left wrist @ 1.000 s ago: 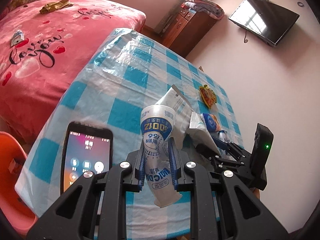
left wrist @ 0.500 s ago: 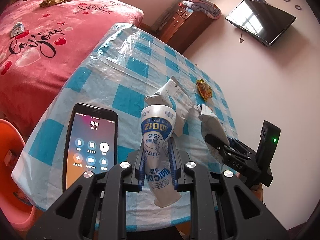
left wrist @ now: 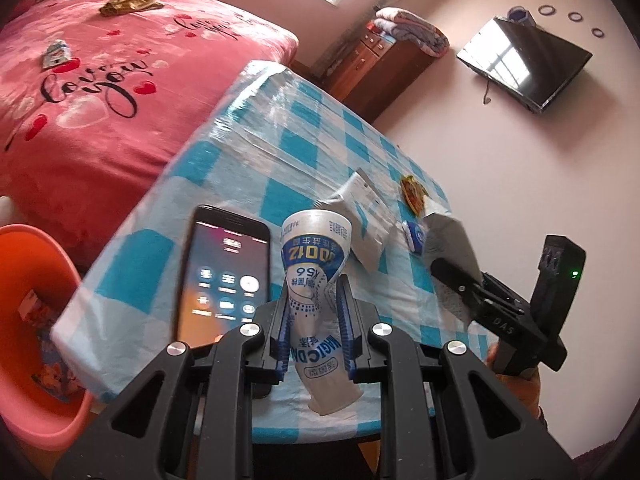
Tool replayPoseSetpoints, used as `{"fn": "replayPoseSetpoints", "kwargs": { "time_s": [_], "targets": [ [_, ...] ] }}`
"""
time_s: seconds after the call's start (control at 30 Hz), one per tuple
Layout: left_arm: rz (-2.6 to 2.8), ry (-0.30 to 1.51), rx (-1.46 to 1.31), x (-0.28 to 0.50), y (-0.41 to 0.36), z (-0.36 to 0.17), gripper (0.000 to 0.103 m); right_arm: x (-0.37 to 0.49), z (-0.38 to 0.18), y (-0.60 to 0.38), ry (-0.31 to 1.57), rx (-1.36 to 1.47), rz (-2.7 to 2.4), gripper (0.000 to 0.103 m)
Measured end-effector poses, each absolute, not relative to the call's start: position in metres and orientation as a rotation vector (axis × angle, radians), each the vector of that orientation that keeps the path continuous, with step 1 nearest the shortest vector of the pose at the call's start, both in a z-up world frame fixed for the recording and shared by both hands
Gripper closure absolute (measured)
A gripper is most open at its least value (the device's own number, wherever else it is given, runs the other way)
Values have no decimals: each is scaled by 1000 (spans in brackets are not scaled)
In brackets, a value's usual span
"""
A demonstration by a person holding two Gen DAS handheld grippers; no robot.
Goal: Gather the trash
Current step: 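Grasp the white feather-print wet-wipe packet with the right tool while the left tool holds the bottle, then carry the bottle and wipe packet to the orange bucket and release both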
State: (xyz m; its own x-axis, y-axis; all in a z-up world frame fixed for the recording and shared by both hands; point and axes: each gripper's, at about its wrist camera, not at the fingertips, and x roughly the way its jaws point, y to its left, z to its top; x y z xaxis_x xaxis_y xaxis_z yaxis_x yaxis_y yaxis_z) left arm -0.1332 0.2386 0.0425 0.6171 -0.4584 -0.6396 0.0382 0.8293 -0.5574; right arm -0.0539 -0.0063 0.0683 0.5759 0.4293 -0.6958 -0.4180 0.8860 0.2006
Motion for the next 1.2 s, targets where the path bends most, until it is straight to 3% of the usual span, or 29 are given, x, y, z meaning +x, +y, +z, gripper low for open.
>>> {"fn": "replayPoseSetpoints", "kwargs": {
  "time_s": [0.47,0.9,0.97,1.0,1.03,1.07,1.13,1.2],
  "targets": [
    [-58,780,-619,-193,335,48,81,-67,123,125,791,-33,842,48],
    [215,795,-712,-241,424,-4,80,-105,110,280,867,-156,1111,47],
    [260,811,-722,-246,433,-15,74,-111,107,300,866,-178,1115,44],
    [290,817,-720,-248,437,-19,61,-112,105,306,867,-180,1116,44],
    [325,820,-719,-251,440,-22,47,-113,103,311,869,-175,1121,37],
    [363,817,-722,-255,445,-26,43,-113,100,316,878,-162,1128,25],
    [391,817,-726,-260,452,-29,40,-113,97,320,883,-137,1128,16],
    [419,814,-721,-265,459,-29,34,-113,97,315,880,-120,1132,14]
  ]
}}
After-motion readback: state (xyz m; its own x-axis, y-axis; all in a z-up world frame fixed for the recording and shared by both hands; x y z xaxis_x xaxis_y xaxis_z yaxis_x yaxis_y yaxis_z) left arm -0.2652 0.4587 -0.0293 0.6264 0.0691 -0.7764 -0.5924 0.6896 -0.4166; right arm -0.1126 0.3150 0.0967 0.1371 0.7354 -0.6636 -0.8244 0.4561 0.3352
